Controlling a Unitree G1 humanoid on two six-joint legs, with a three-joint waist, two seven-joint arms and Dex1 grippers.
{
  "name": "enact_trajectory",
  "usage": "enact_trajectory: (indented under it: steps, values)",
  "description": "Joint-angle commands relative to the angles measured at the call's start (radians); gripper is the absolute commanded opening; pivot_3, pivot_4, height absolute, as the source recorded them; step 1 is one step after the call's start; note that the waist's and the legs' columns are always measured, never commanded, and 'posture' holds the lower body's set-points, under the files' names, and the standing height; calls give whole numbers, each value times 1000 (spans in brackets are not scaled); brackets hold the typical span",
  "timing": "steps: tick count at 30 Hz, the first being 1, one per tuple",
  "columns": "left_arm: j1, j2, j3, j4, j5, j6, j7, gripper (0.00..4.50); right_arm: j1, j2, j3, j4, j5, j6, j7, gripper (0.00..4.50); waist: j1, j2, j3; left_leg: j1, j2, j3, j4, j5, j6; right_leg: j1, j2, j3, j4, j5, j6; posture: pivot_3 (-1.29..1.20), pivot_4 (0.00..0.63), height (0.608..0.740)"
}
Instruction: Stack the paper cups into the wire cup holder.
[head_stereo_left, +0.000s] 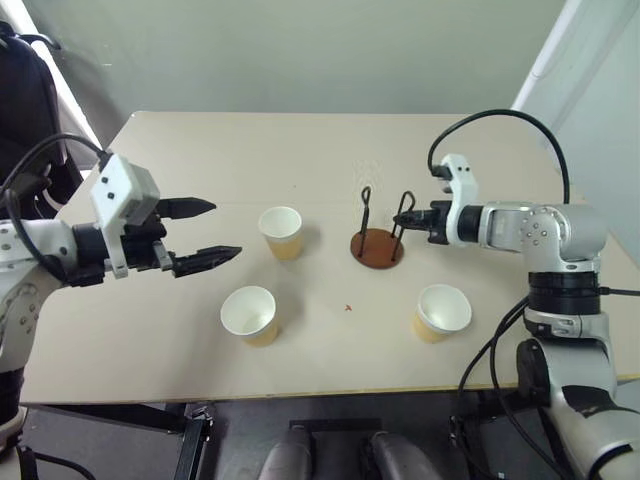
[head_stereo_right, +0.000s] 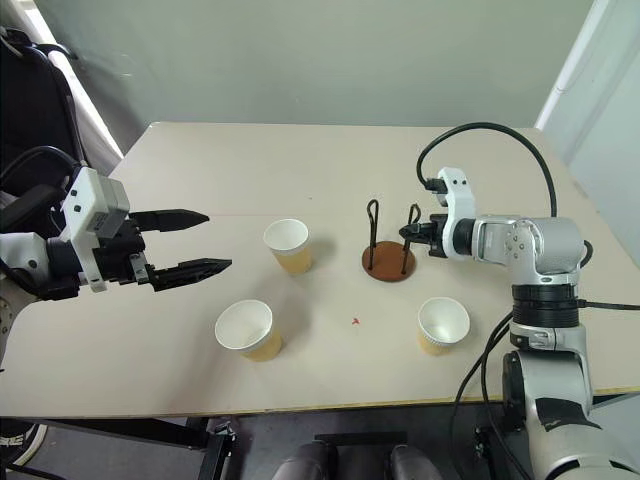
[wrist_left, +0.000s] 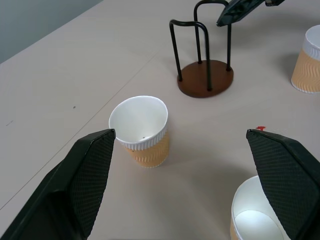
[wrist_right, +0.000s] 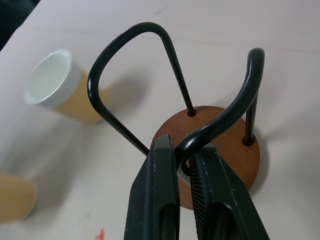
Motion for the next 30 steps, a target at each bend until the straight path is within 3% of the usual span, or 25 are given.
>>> enact_trajectory:
  steps: [1, 12, 30]
  values:
    - [-3, 12, 15, -19, 6, -18, 1, 4500, -31, -36, 29, -85, 66, 68, 54, 20, 0, 0, 0, 0, 0, 0, 0, 0, 0, 0, 0, 0, 0, 0, 0, 0, 150, 740]
    - [9, 17, 13, -24, 6, -17, -6, 4500, 116, 34, 55, -416, 217, 244, 36, 20, -2, -1, -1, 0, 0, 0, -1, 1, -1, 0, 0, 0, 0, -1, -1, 0, 150, 740]
    - [-30, 20, -18, 7, 33, -42, -28, 4500, 238, -93, 226, -473, 135, -81, 74, 20, -3, -2, -1, 3, 1, 0, 0, 4, -1, 2, 0, 0, 2, 1, -3, 0, 150, 740]
